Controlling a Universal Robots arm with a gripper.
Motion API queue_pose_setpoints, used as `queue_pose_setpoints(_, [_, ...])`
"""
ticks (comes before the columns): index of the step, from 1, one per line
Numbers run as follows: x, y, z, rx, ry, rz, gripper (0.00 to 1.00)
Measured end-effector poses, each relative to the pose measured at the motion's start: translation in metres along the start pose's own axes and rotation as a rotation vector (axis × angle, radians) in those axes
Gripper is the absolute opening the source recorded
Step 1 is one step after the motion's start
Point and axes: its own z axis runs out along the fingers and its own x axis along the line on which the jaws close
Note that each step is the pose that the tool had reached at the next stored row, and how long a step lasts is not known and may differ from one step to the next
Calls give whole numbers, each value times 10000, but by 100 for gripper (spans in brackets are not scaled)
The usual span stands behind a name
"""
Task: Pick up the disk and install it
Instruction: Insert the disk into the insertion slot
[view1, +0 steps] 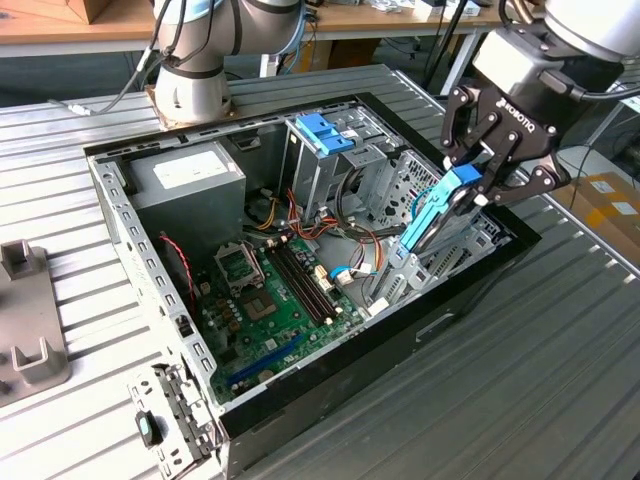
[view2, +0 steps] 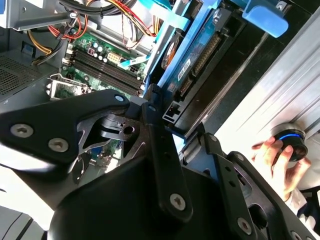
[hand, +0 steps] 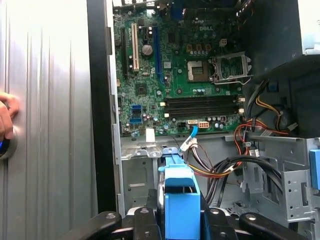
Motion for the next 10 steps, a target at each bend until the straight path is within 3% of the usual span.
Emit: queue_pose_setpoints(10, [3,122,17,0,1,0,37])
